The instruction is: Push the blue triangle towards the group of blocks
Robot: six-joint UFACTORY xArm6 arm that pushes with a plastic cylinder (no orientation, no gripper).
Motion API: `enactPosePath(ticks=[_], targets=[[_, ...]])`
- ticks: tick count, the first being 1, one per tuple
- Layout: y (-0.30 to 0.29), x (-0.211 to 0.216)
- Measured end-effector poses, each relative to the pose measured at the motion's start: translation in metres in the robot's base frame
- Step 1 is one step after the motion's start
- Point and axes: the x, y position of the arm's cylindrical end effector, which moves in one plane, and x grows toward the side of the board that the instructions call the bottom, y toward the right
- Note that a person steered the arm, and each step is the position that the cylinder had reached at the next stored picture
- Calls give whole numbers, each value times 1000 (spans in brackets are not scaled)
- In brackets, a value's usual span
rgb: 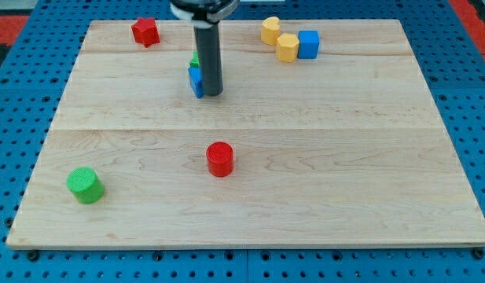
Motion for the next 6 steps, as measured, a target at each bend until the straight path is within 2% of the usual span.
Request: enactPosePath(ticks=[1, 2, 3, 4, 5, 6], targets=[[-21, 32], [-68, 21], [-47, -10], [38, 8], [44, 32], [110, 7]])
